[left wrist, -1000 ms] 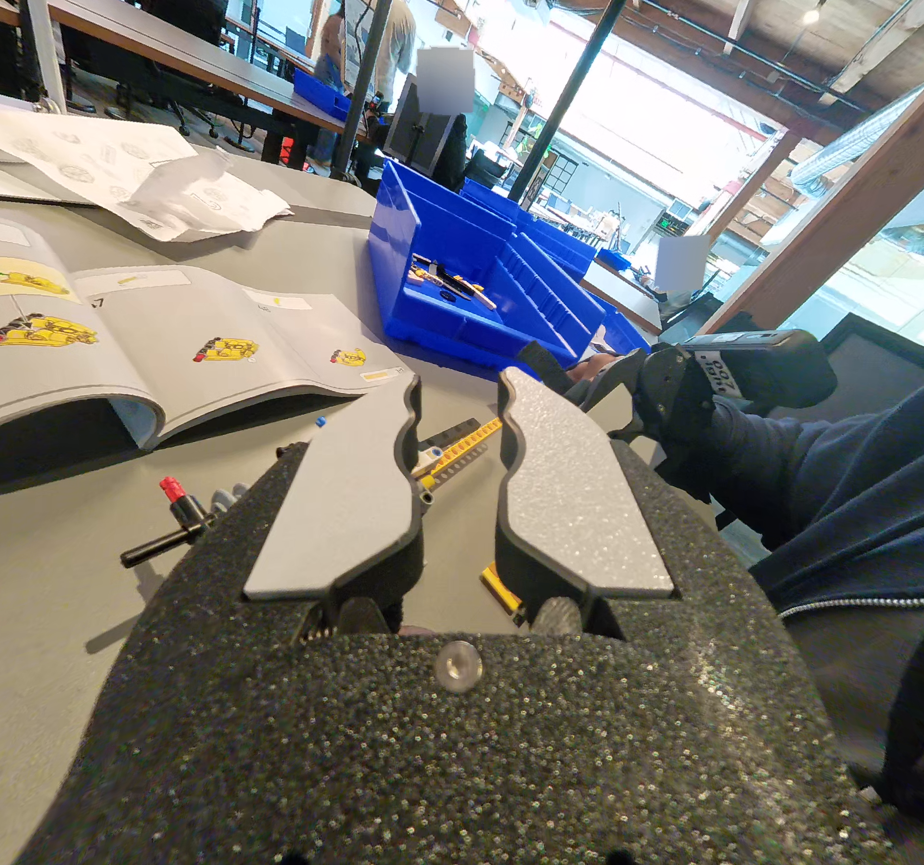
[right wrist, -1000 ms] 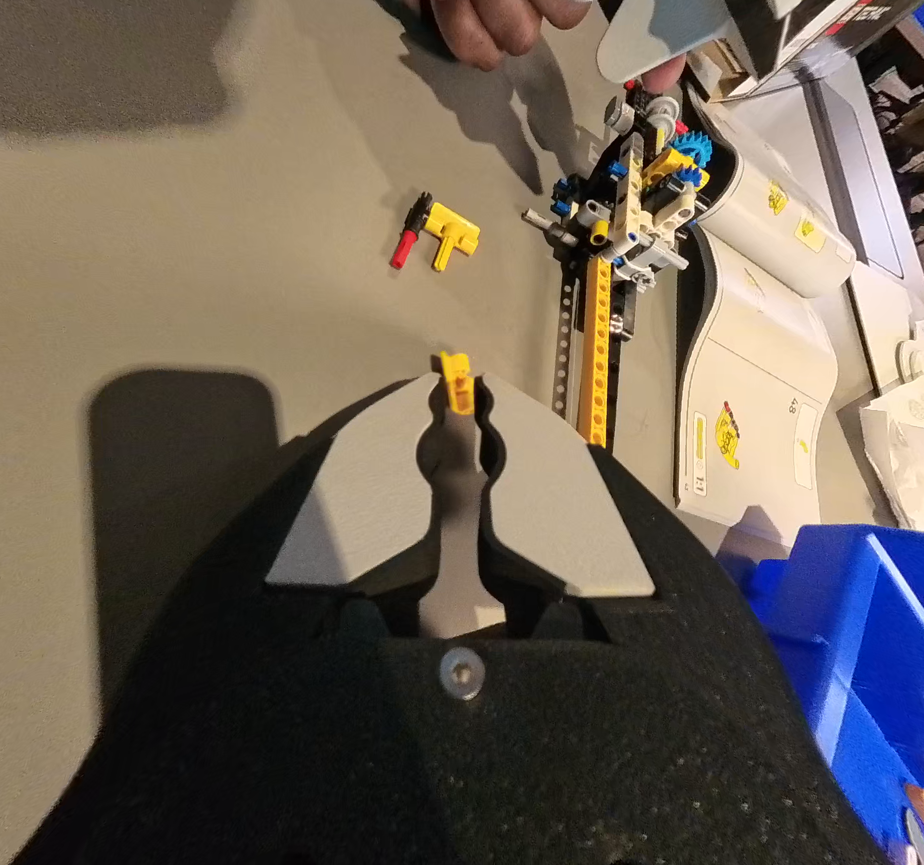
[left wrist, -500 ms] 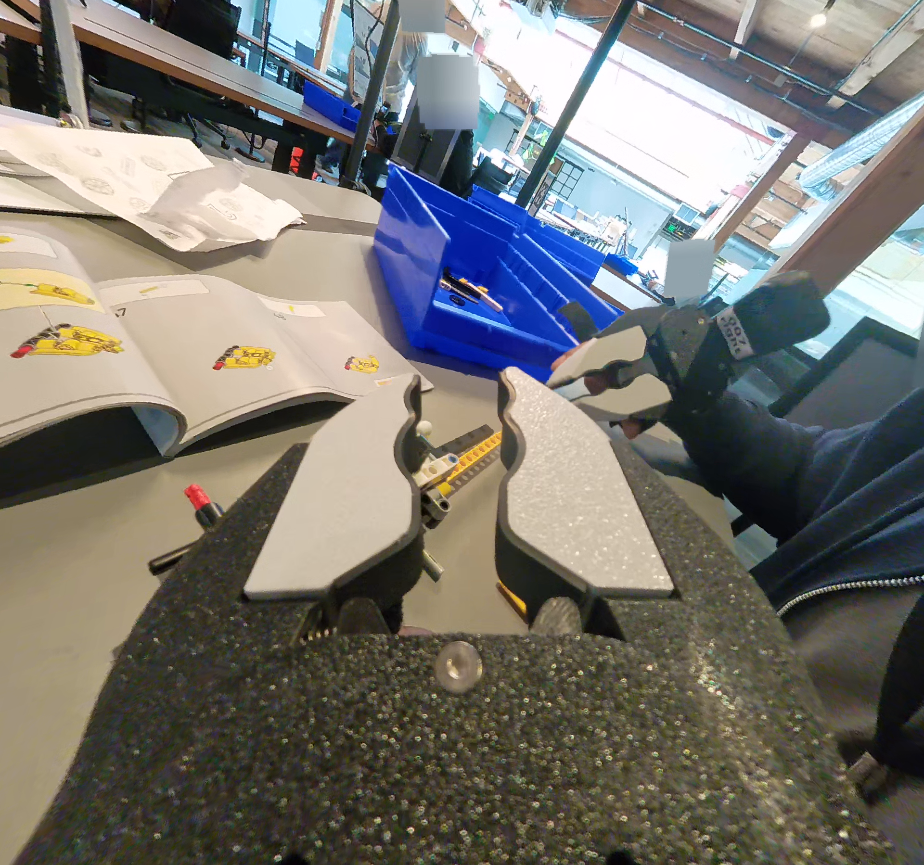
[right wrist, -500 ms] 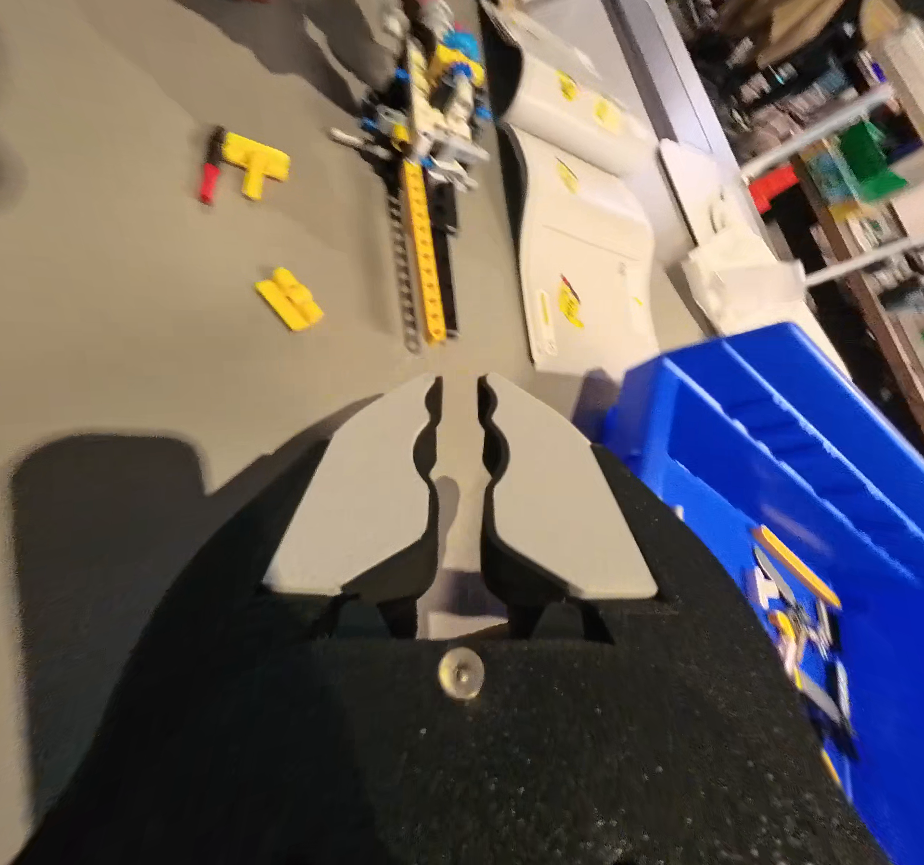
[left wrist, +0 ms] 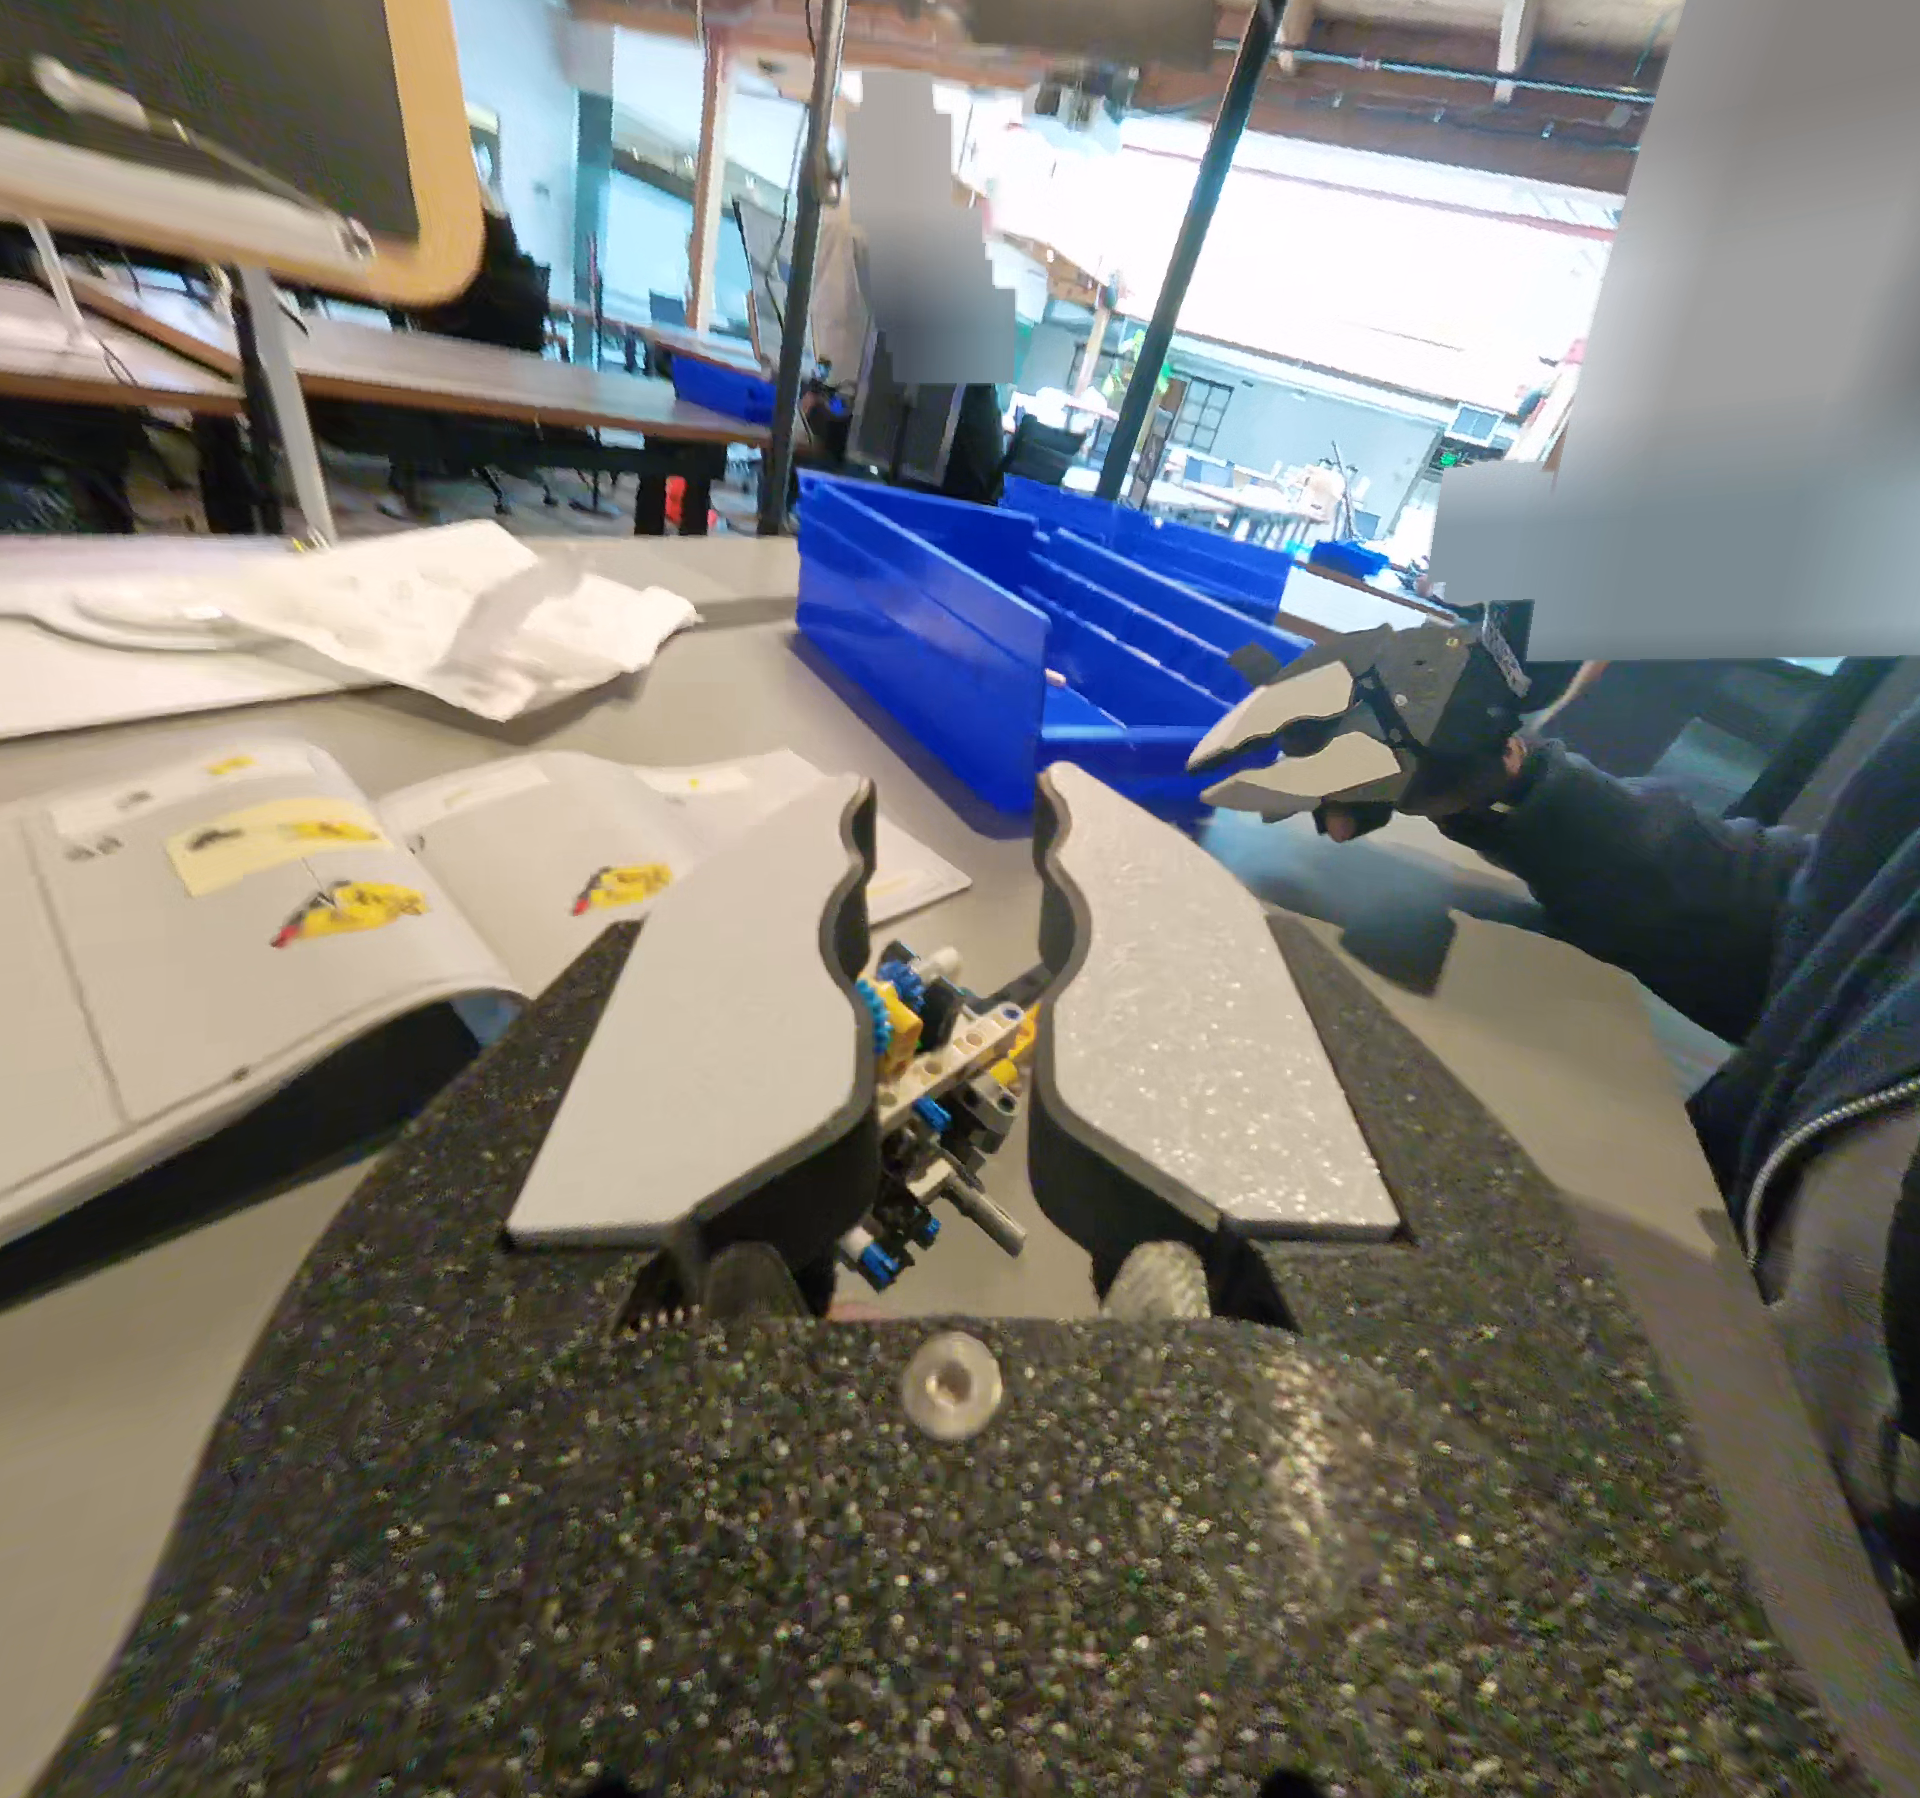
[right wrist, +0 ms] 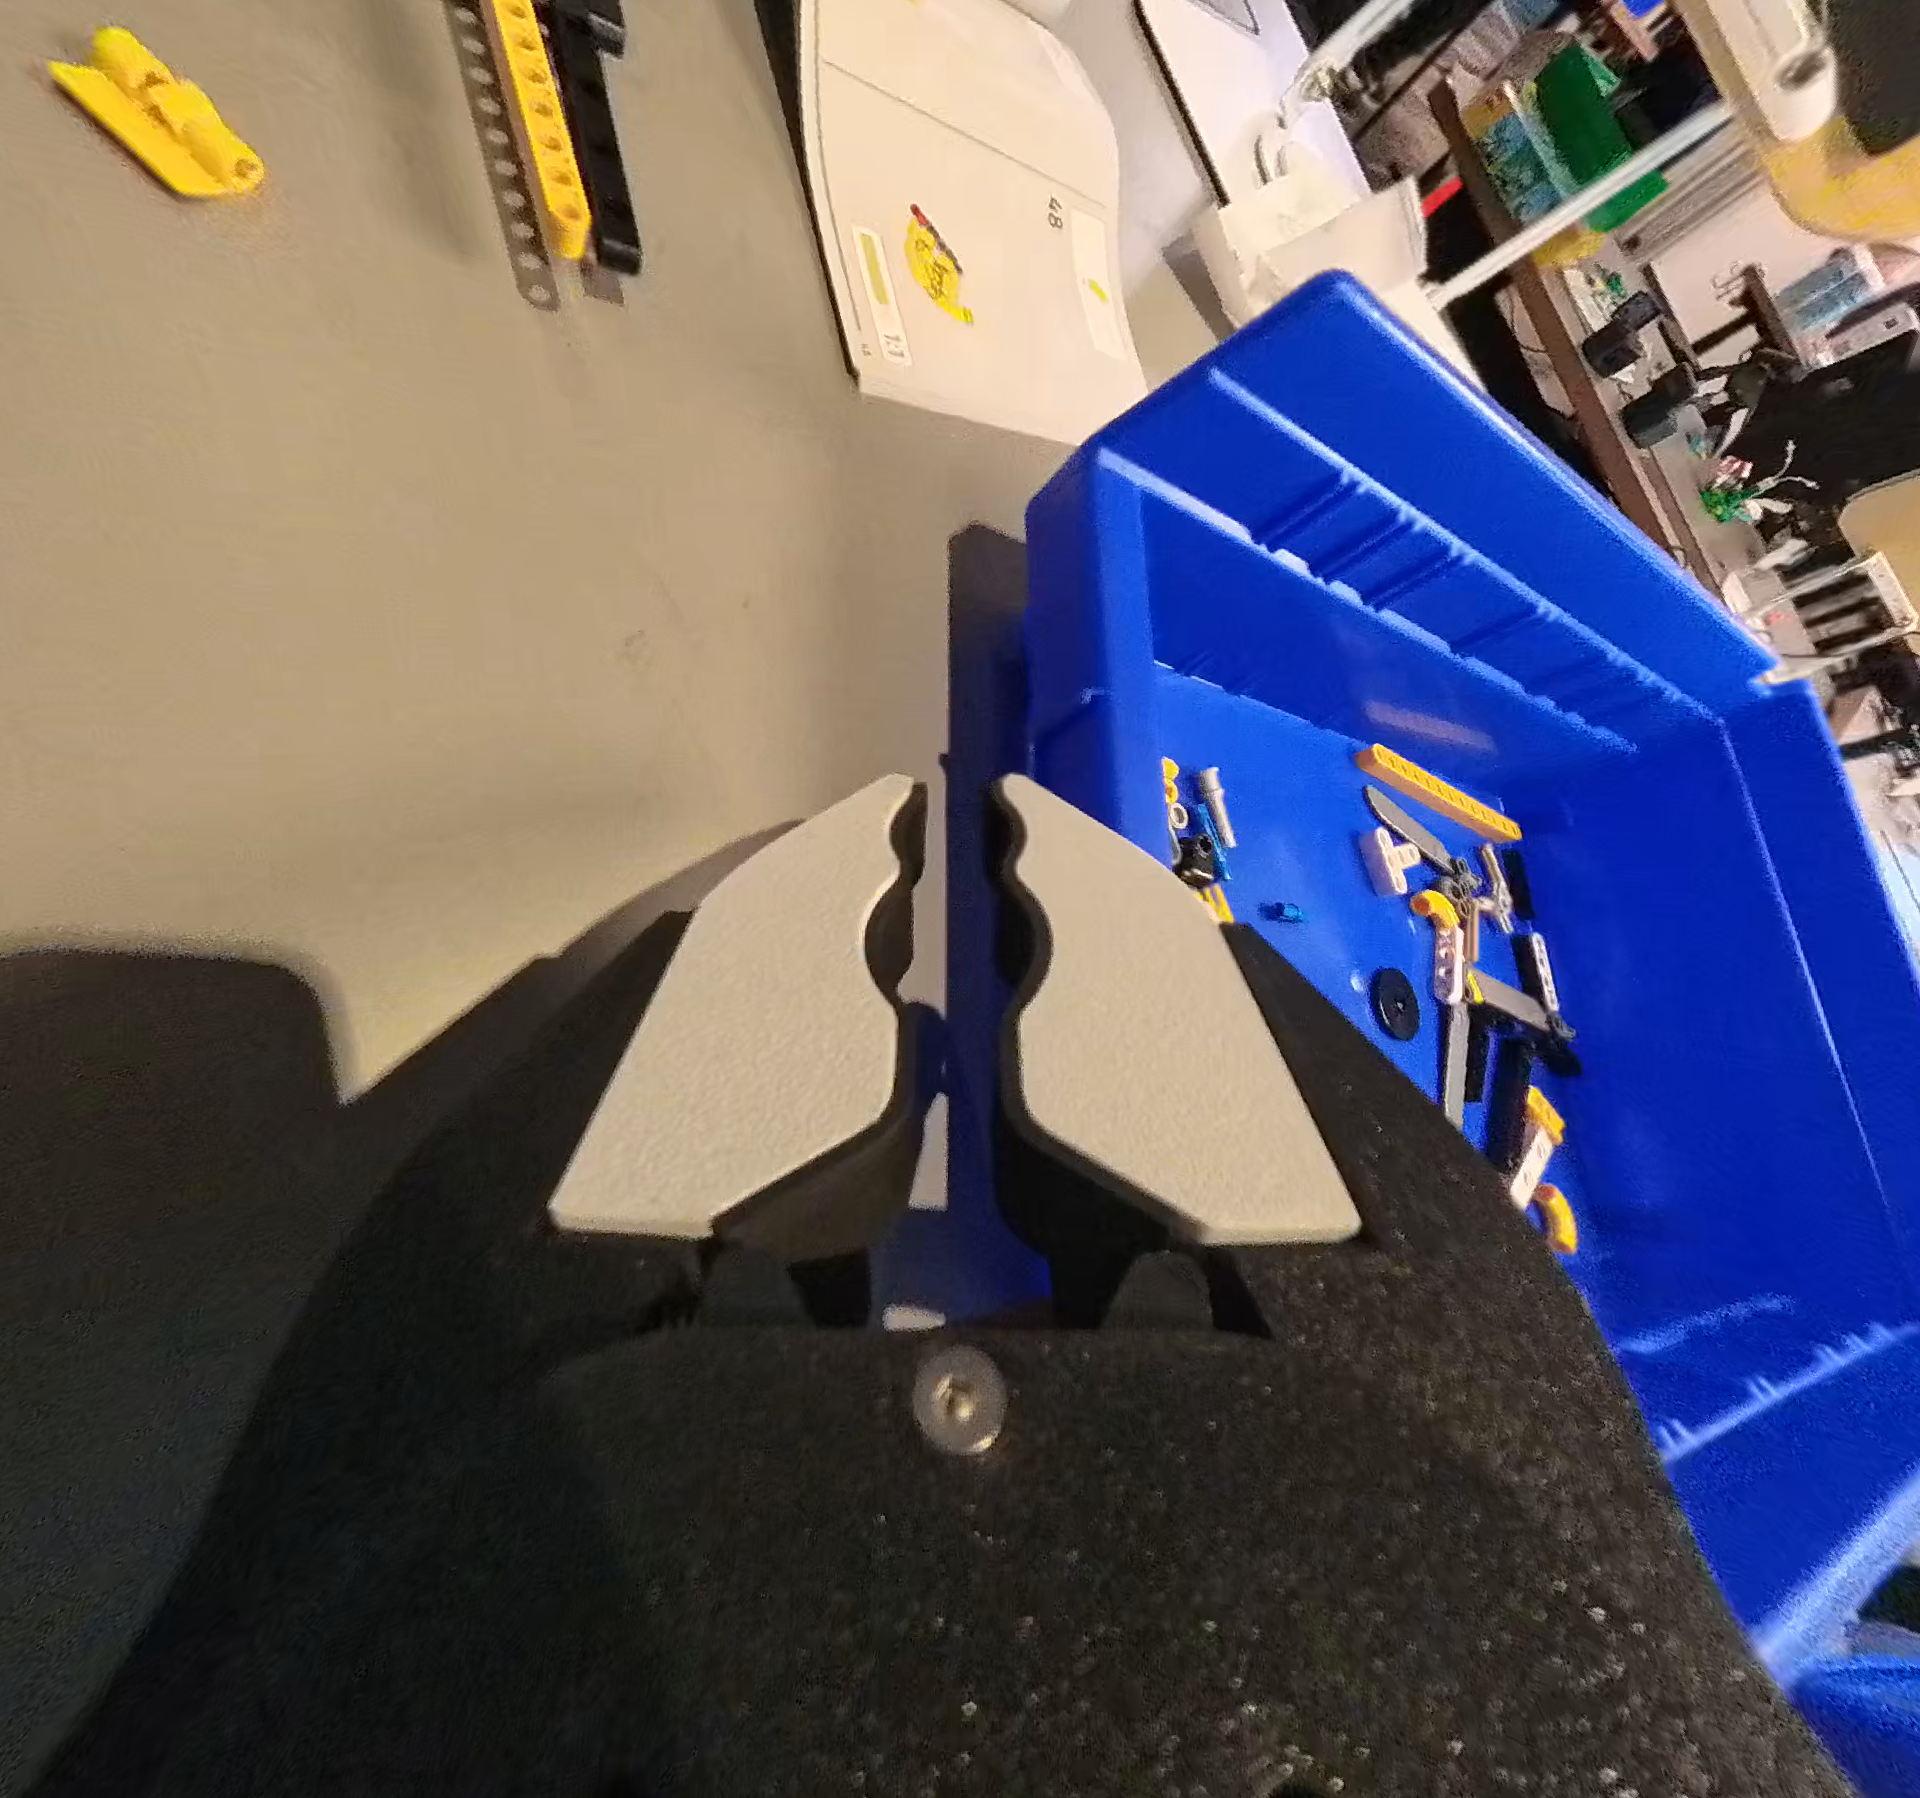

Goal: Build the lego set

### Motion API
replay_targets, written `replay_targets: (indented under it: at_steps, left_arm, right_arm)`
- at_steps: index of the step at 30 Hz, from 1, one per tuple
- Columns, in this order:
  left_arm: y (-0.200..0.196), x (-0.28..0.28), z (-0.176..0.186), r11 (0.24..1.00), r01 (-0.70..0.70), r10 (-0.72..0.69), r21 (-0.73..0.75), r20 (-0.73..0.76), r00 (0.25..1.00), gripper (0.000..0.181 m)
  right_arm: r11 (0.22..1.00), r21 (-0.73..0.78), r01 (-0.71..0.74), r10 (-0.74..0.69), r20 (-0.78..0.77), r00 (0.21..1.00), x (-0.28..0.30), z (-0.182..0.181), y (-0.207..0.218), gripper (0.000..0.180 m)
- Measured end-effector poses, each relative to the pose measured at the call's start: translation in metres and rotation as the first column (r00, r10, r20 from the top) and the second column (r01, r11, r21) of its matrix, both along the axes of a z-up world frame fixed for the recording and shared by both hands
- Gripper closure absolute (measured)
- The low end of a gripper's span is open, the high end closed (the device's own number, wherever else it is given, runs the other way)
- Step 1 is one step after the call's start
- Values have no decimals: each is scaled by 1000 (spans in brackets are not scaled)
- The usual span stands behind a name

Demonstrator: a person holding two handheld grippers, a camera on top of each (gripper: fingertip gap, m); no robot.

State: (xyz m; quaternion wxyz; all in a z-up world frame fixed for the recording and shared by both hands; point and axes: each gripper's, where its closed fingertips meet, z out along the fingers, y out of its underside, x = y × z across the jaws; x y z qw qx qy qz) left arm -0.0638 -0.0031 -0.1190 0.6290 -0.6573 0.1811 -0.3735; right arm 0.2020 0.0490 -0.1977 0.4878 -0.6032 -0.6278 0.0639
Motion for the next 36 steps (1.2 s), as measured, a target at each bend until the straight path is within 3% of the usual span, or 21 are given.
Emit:
replay_targets:
  at_steps: [4, 7, 9, 12, 14, 16, 20, 25, 32, 36]
  left_arm:
    - [-1, -22, 18, 994, -74, 72, 85, 28, 997, 154]
    - [1, -36, 23, 988, -121, 118, 100, 35, 992, 155]
    - [2, -39, 24, 986, -131, 128, 101, 37, 991, 156]
    - [0, -35, 25, 988, -114, 110, 100, 43, 993, 156]
    - [-1, -29, 24, 991, -93, 90, 99, 29, 996, 156]
    - [-4, -25, 21, 993, -72, 71, 95, 14, 997, 156]
    - [-7, -18, 14, 997, -39, 39, 74, 1, 999, 156]
    - [-6, -16, 8, 998, -22, 23, 53, -9, 1000, 156]
    - [-3, -18, 7, 1000, -12, 11, 25, 26, 1000, 156]
    - [-3, -17, 4, 1000, -15, 15, 23, 7, 1000, 156]
  right_arm:
    - [998, -33, -53, 53, -8, 999, 10, 13, -8, 169]
    - [990, -55, -128, 128, 0, 992, 16, 47, -14, 169]
    - [991, -106, -82, 88, 53, 995, 27, 70, 7, 169]
    - [989, -116, 94, -65, 236, 970, 54, 80, 80, 168]
    - [980, -43, 196, -157, 446, 881, 82, 68, 142, 167]
    - [982, 2, 186, -148, 614, 776, 102, 49, 191, 168]
    - [964, -126, 233, -68, 733, 677, 116, 5, 242, 166]
    - [950, -196, 242, 1, 778, 628, 116, -21, 255, 159]
    - [940, -230, 252, 67, 848, 526, 125, -30, 250, 153]
    - [928, -258, 270, 90, 857, 508, 119, -34, 249, 153]
